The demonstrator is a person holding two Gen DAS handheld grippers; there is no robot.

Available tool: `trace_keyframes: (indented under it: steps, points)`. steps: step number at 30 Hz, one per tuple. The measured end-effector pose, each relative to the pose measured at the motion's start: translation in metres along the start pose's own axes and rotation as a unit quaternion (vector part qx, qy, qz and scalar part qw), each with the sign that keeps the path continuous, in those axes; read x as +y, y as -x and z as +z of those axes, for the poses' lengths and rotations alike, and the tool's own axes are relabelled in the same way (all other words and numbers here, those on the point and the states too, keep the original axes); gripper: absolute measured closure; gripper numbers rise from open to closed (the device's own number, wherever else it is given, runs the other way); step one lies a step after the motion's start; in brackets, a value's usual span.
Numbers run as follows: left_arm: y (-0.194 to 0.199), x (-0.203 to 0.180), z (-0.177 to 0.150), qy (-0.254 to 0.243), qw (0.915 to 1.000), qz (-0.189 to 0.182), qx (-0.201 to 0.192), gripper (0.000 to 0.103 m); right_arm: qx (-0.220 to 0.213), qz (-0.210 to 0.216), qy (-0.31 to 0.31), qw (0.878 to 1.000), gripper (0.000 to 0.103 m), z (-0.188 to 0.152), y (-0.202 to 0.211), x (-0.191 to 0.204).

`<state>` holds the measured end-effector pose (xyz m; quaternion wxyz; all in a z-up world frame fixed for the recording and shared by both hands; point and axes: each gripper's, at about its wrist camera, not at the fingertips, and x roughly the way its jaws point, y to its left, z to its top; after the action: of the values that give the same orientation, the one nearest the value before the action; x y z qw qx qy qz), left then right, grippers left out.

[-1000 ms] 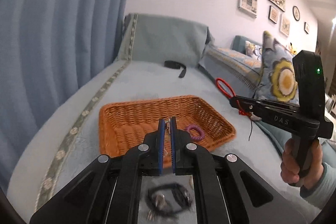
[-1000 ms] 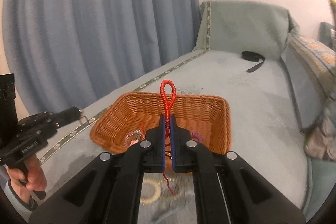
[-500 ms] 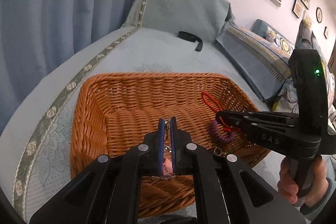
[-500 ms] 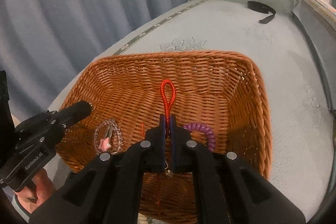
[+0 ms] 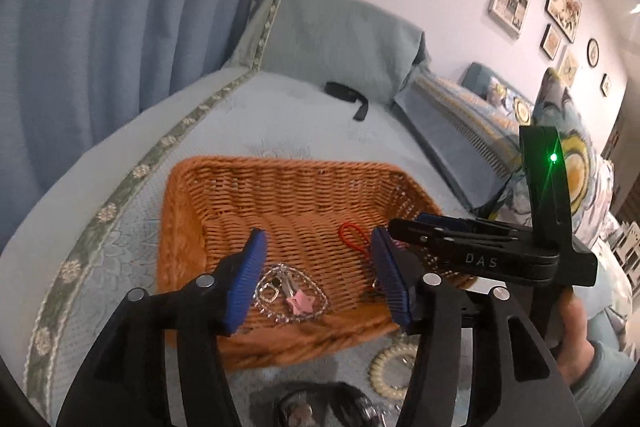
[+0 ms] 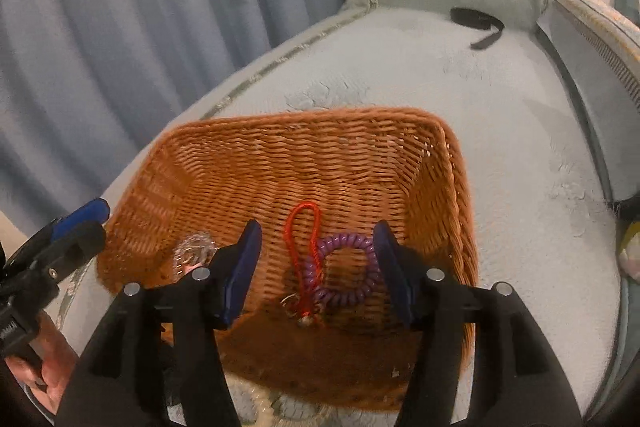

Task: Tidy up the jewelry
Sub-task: 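Lower the red cord into the basket and open the right tool, then grasp the blue hair clip with the right tool while the left tool grasps the black watch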

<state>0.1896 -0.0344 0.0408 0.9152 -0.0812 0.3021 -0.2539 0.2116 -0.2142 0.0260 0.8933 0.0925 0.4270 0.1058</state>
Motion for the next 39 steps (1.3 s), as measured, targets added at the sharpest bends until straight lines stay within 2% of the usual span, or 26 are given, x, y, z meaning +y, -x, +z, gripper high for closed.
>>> trace_keyframes:
  steps: [6, 10, 13, 17, 22, 27, 30, 36, 37, 39]
  points:
    - [0.055, -0.008, -0.011, -0.002, 0.9992, -0.007, -0.039, 0.05, -0.055, 0.015, 0.021, 0.998, 0.048, -0.023, 0.058, 0.01]
    - [0.084, -0.014, -0.023, -0.005, 0.9987, -0.004, -0.051, 0.05, -0.082, 0.018, 0.035, 0.996, 0.048, -0.047, 0.092, 0.016]
    - [0.1, -0.015, -0.037, 0.0, 0.9984, -0.004, -0.057, 0.05, -0.089, 0.015, 0.039, 0.995, 0.048, -0.07, 0.109, 0.018]
    - [0.107, -0.01, -0.057, 0.015, 0.9985, -0.003, -0.053, 0.05, -0.079, 0.007, 0.035, 0.996, 0.049, -0.098, 0.112, 0.018]
    - [0.096, 0.001, -0.085, 0.032, 0.9992, 0.009, -0.022, 0.051, -0.038, 0.001, 0.012, 0.999, 0.049, -0.141, 0.096, 0.018]
    - [0.076, 0.011, -0.101, 0.051, 0.9986, 0.014, 0.012, 0.052, -0.003, -0.01, 0.001, 1.0, 0.049, -0.168, 0.074, 0.026]
    - [0.059, 0.013, -0.101, 0.052, 0.9977, 0.03, 0.033, 0.053, 0.007, -0.033, 0.007, 0.999, 0.05, -0.172, 0.064, 0.034]
    - [0.019, 0.015, -0.099, 0.059, 0.9929, 0.059, 0.085, 0.064, 0.014, -0.085, 0.029, 0.996, 0.064, -0.172, 0.053, 0.049]
    - [0.014, 0.016, -0.101, 0.058, 0.9919, 0.063, 0.094, 0.068, 0.015, -0.088, 0.03, 0.996, 0.064, -0.172, 0.053, 0.049]
    - [0.009, 0.018, -0.102, 0.062, 0.9912, 0.065, 0.098, 0.07, 0.013, -0.091, 0.031, 0.995, 0.067, -0.172, 0.054, 0.049]
